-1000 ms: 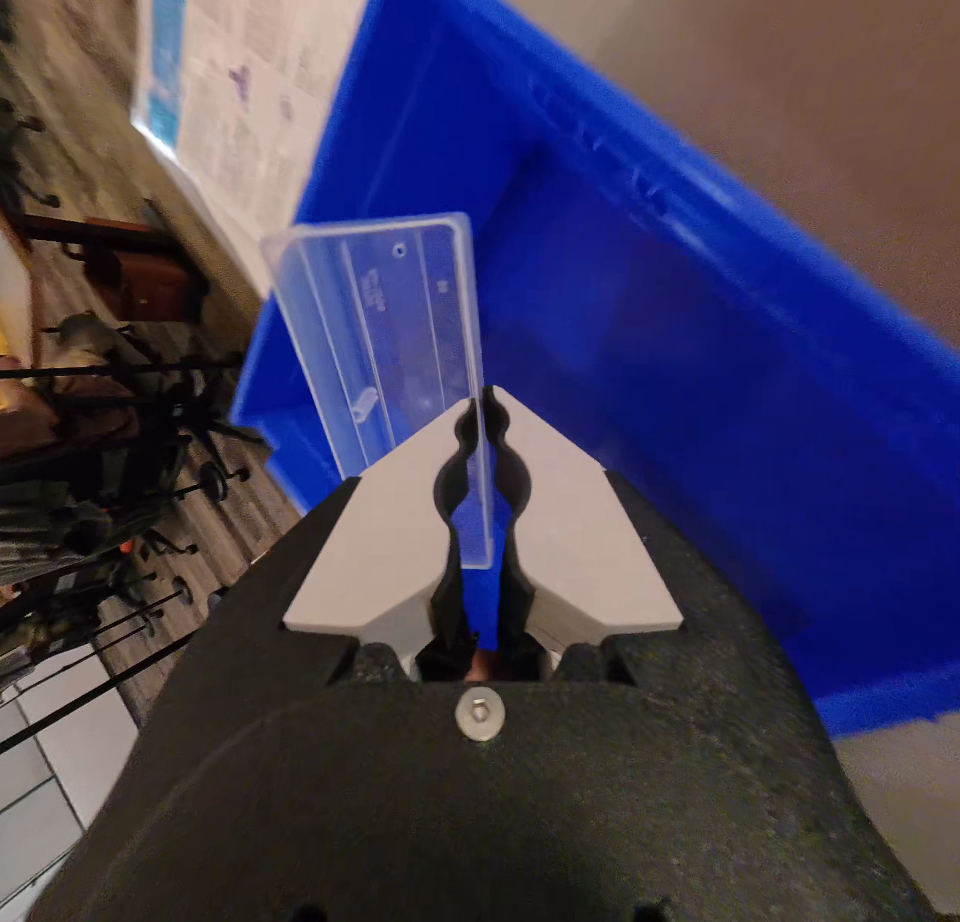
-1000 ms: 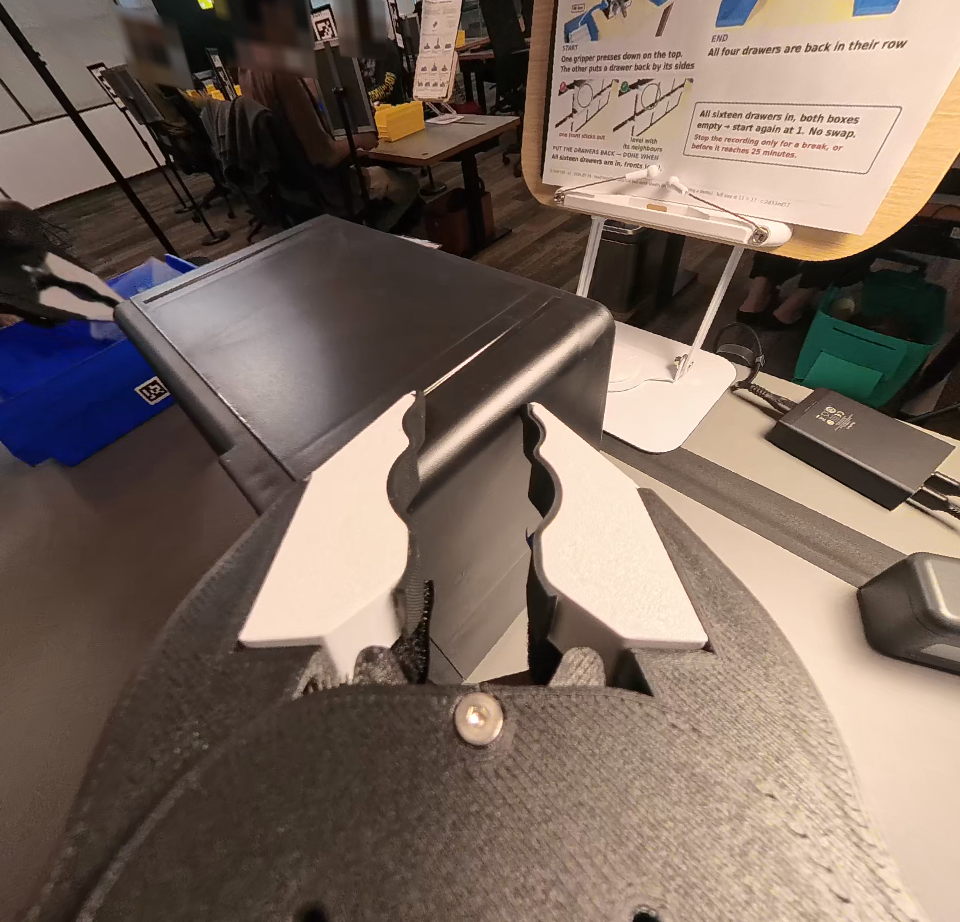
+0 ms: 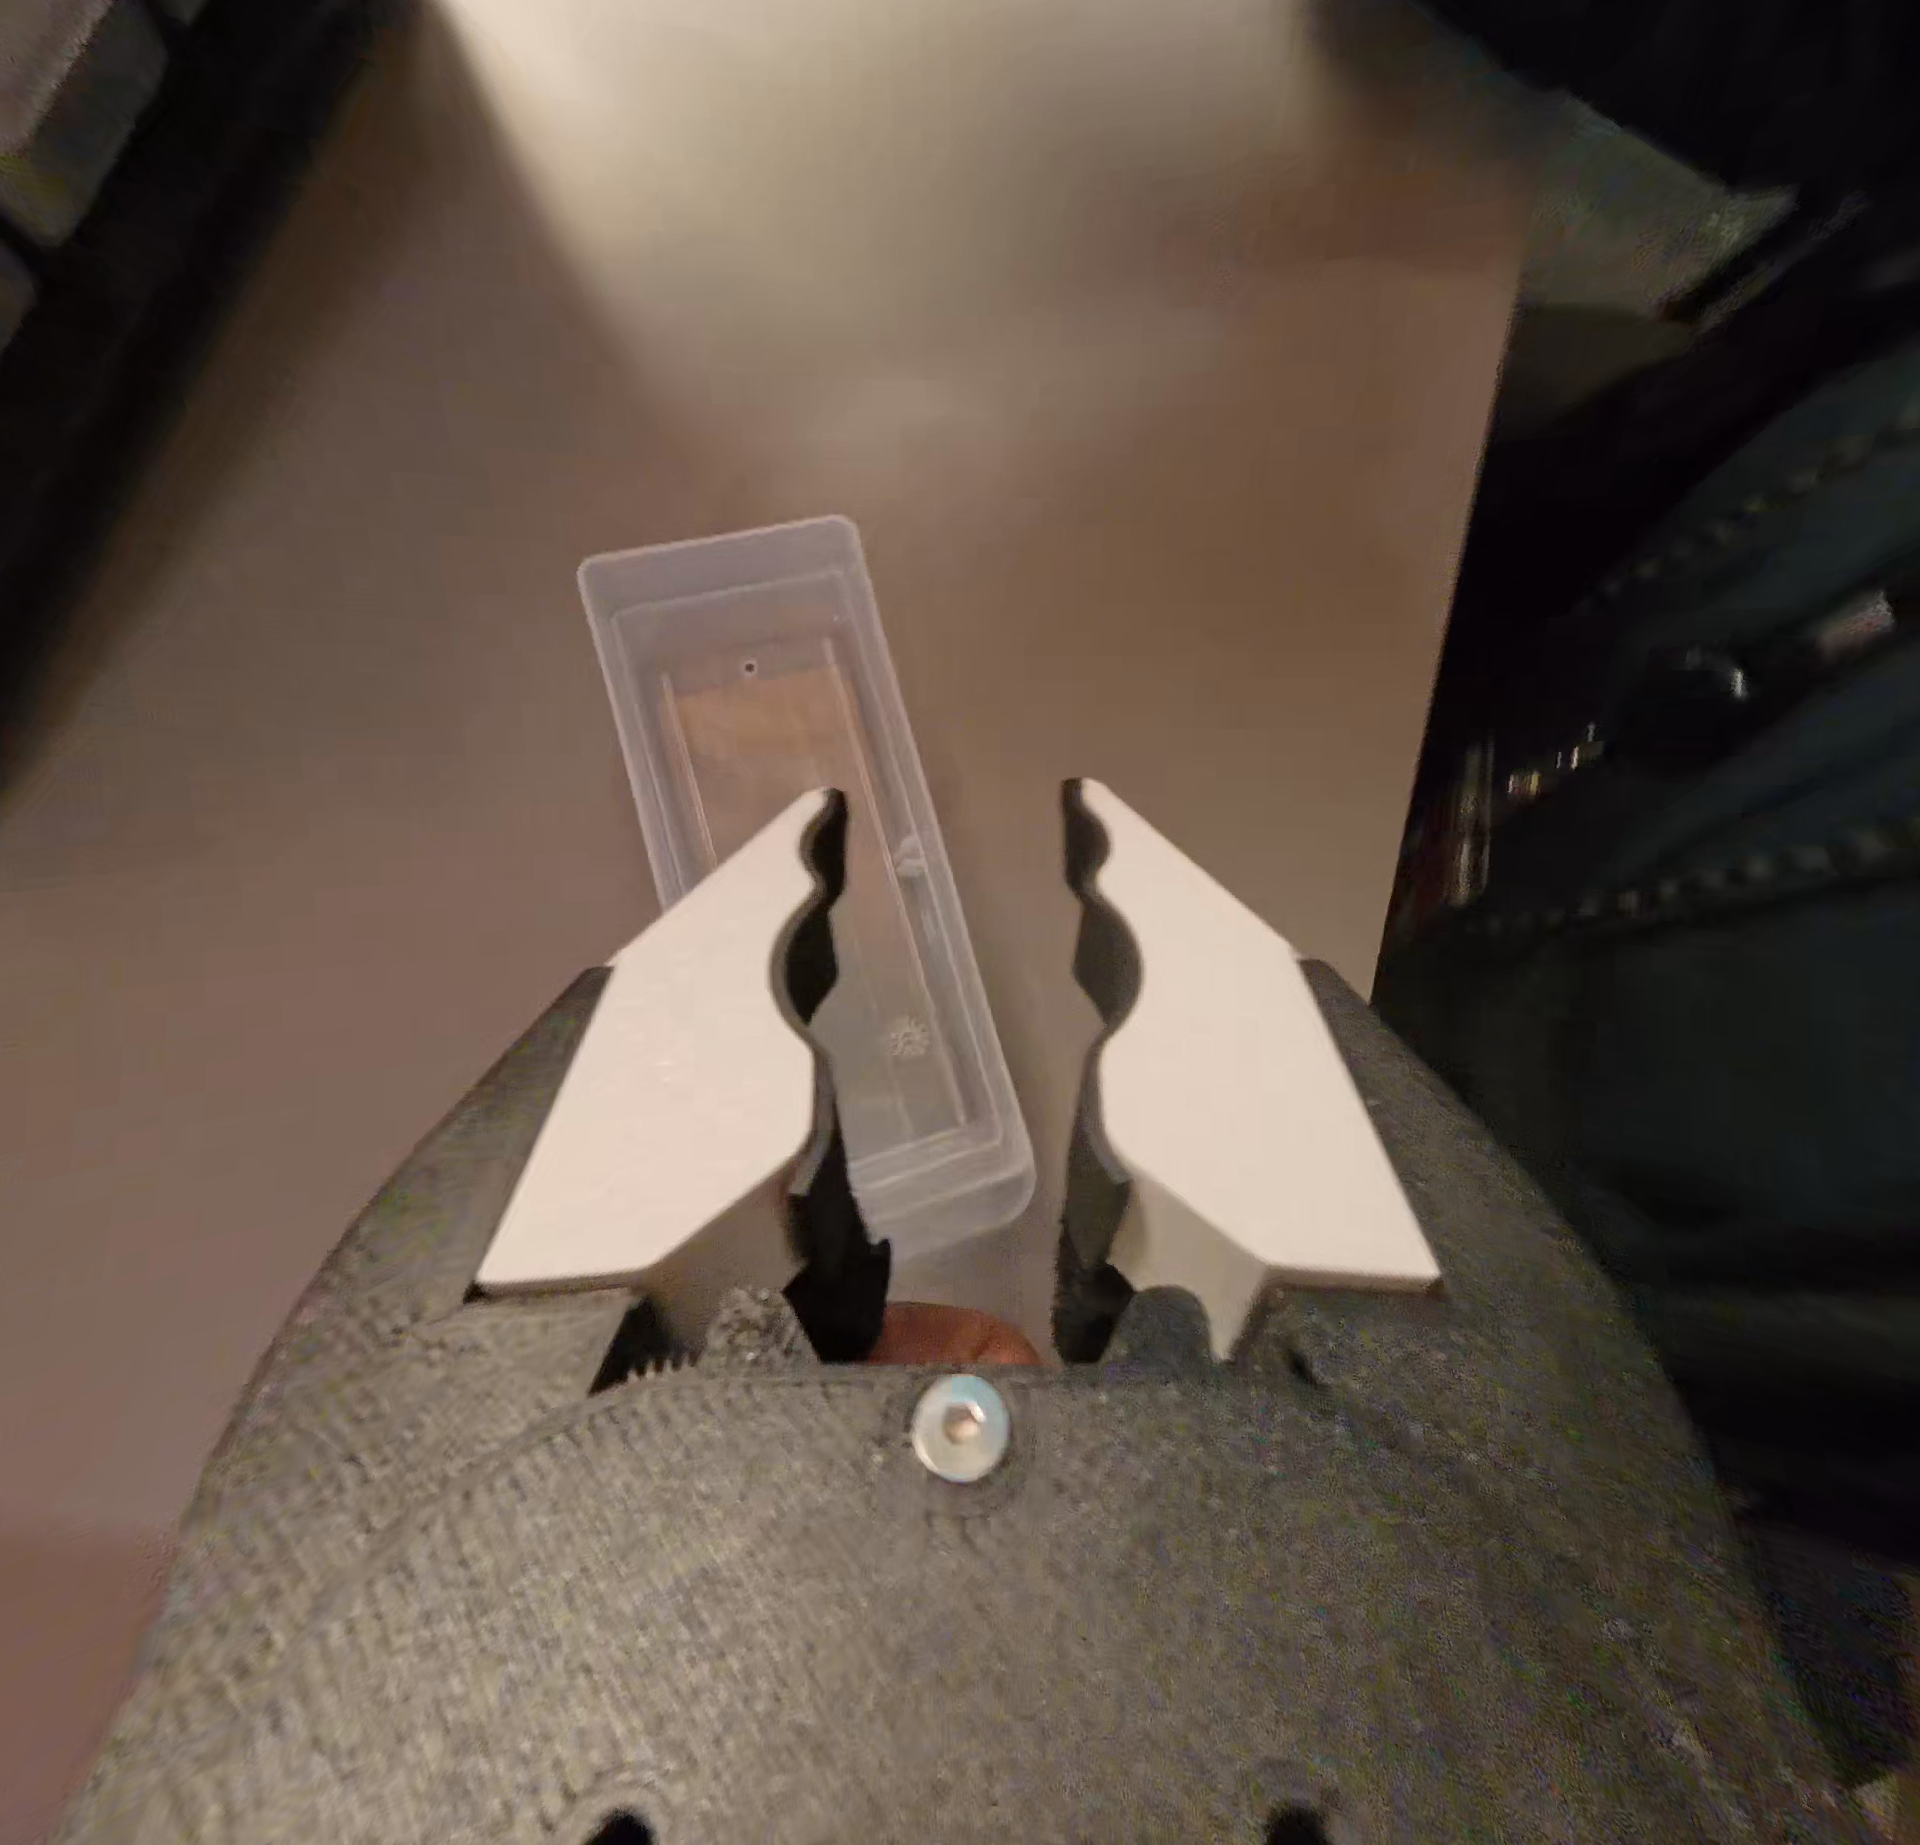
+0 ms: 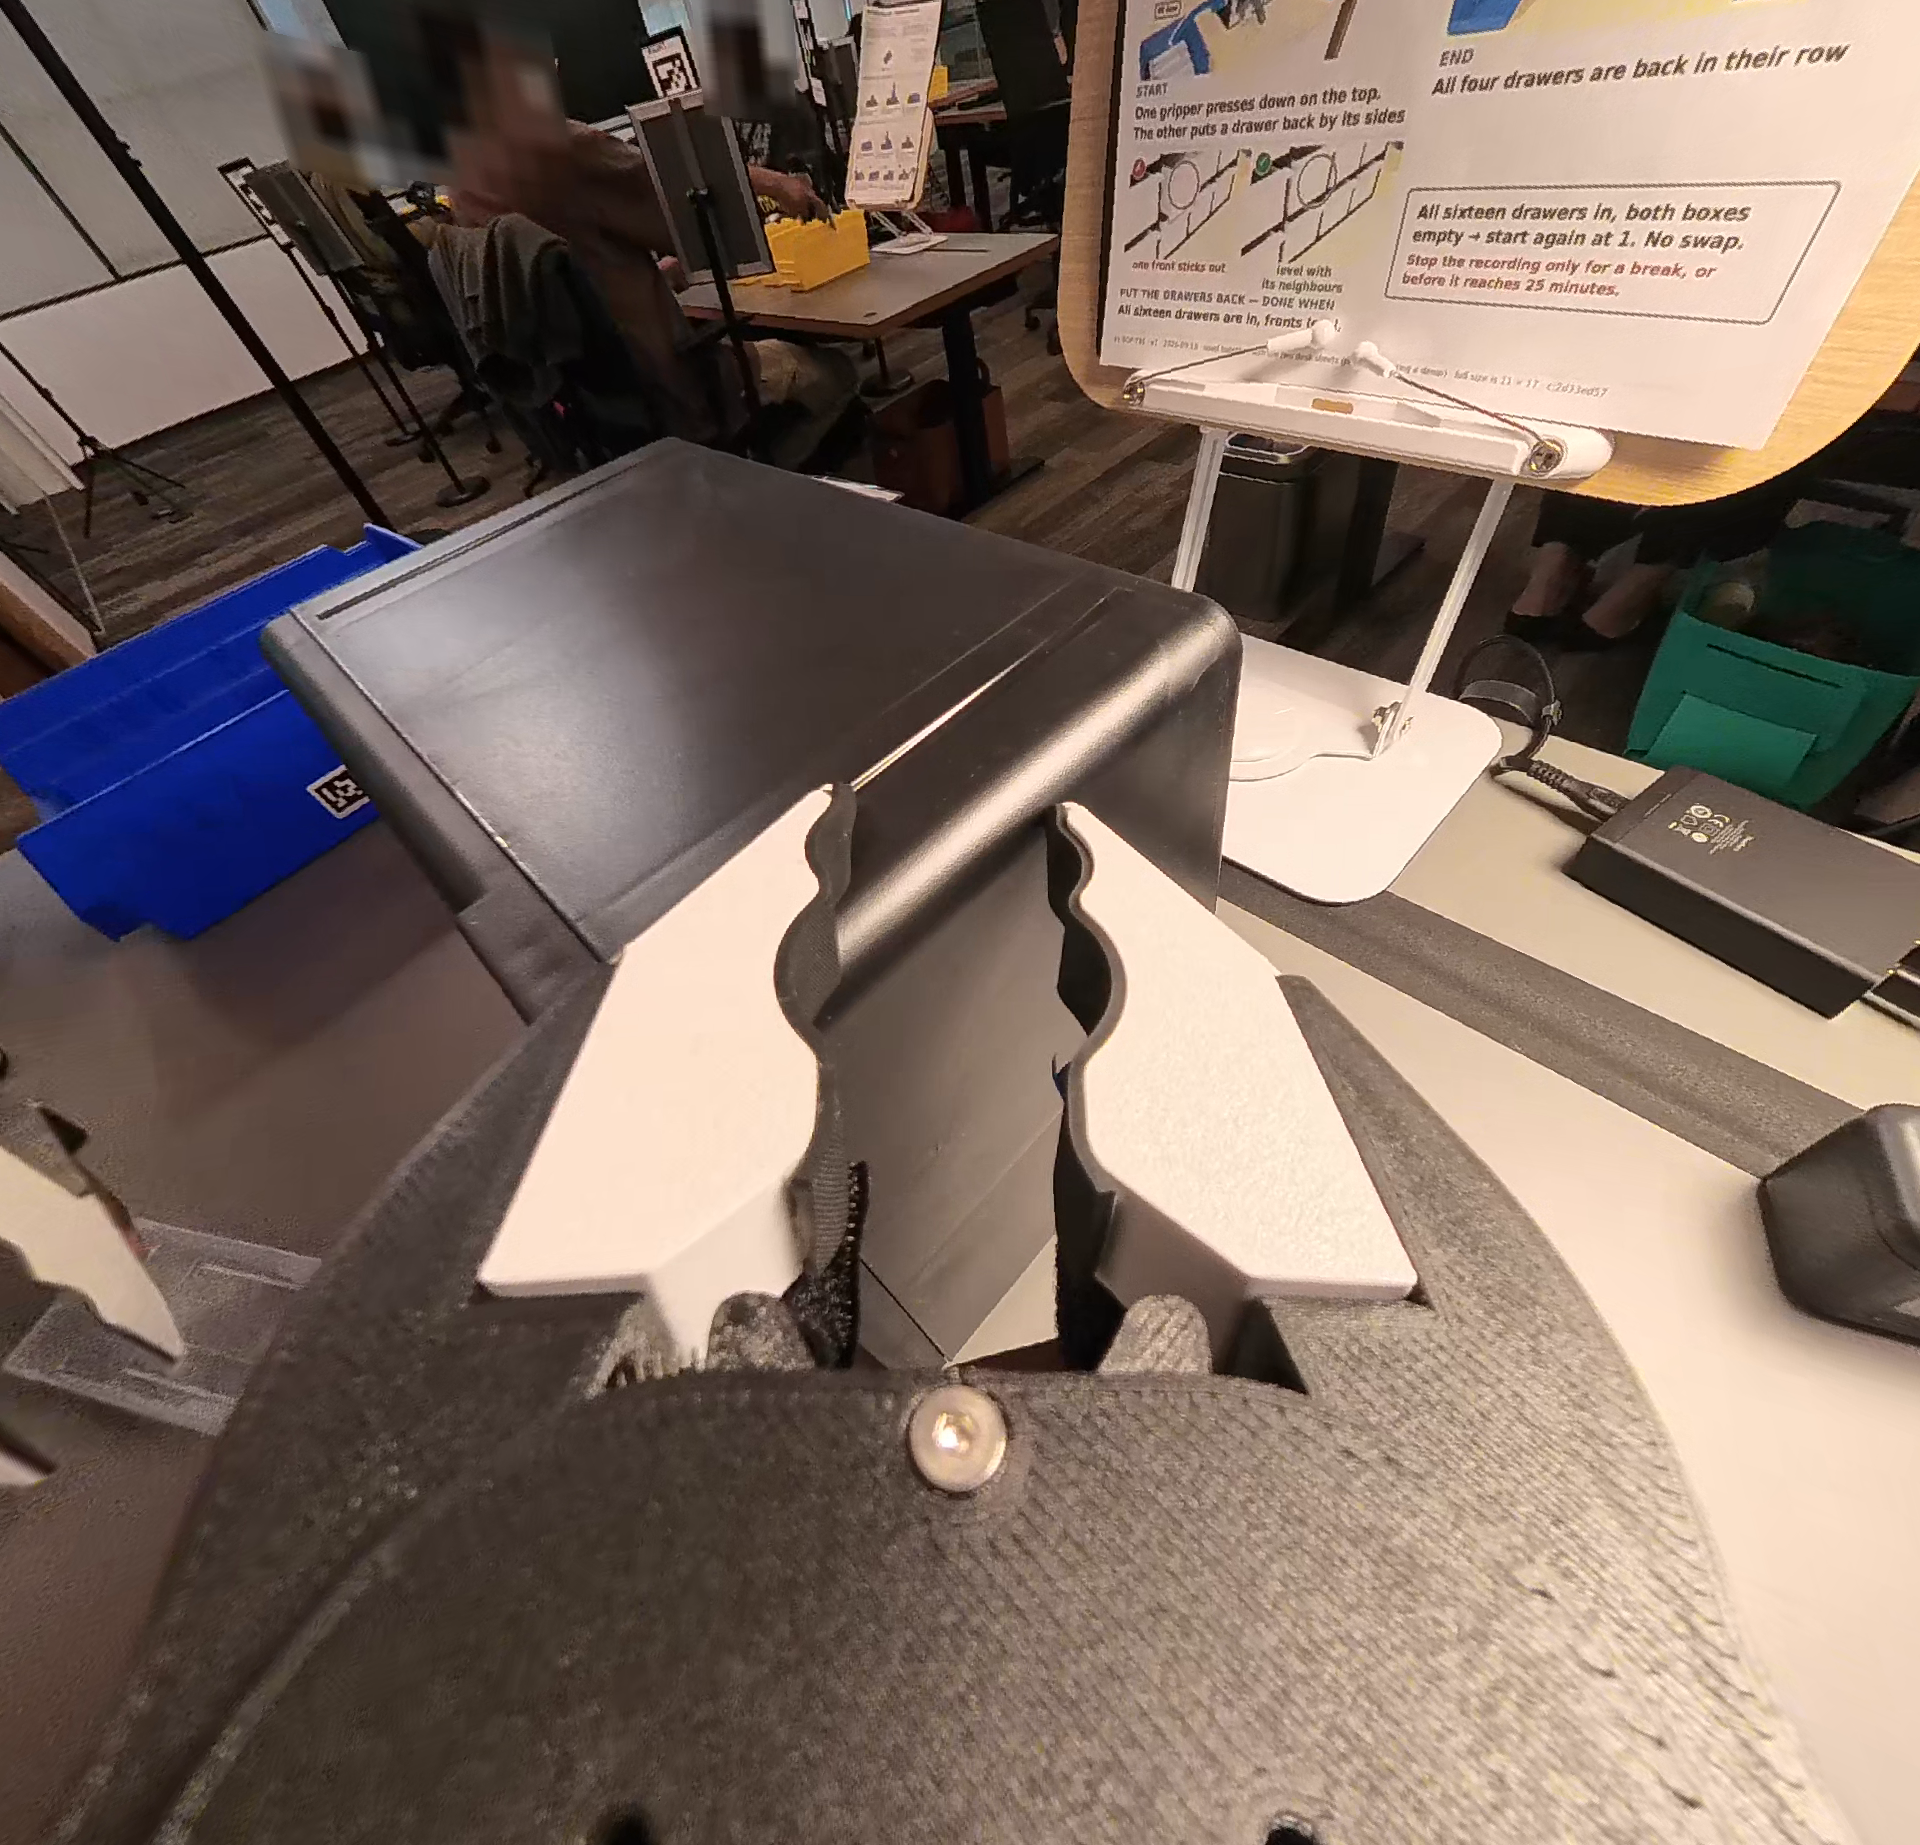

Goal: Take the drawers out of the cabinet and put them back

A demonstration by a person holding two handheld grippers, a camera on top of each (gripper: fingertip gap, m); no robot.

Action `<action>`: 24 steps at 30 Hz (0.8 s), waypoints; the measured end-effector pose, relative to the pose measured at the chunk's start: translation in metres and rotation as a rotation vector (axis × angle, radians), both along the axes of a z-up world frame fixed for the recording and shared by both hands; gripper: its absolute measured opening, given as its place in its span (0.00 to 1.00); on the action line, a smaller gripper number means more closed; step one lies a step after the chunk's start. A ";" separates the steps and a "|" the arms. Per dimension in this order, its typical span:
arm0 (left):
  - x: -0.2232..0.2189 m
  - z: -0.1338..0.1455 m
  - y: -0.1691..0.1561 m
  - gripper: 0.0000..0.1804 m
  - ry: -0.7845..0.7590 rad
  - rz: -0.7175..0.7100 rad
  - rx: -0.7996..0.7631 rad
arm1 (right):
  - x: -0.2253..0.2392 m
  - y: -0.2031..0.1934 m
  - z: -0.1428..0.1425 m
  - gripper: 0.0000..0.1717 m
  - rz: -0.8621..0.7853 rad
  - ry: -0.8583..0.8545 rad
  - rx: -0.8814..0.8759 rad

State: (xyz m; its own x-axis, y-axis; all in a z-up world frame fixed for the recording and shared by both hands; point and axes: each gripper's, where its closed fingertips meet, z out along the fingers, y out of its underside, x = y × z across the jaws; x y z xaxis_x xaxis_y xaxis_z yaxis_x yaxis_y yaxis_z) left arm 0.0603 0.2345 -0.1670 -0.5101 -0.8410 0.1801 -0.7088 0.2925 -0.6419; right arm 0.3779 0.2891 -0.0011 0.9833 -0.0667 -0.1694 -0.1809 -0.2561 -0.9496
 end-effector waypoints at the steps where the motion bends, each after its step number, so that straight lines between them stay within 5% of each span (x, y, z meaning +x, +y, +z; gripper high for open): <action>1: -0.006 0.006 0.000 0.28 -0.041 -0.073 0.039 | 0.000 0.000 0.000 0.24 0.001 0.002 0.001; 6: -0.048 0.022 0.015 0.32 -0.120 -0.395 0.207 | 0.000 0.000 0.000 0.24 0.003 0.006 0.003; 12: -0.065 0.016 0.034 0.26 -0.016 -0.508 0.281 | 0.000 0.000 0.000 0.24 0.004 0.004 0.003; 19: -0.062 -0.030 0.049 0.24 0.055 -0.580 0.457 | 0.000 0.000 0.000 0.24 0.007 0.004 0.004; 24: -0.062 -0.025 0.025 0.17 0.014 -0.575 0.336 | 0.000 0.000 0.000 0.24 0.008 0.007 0.006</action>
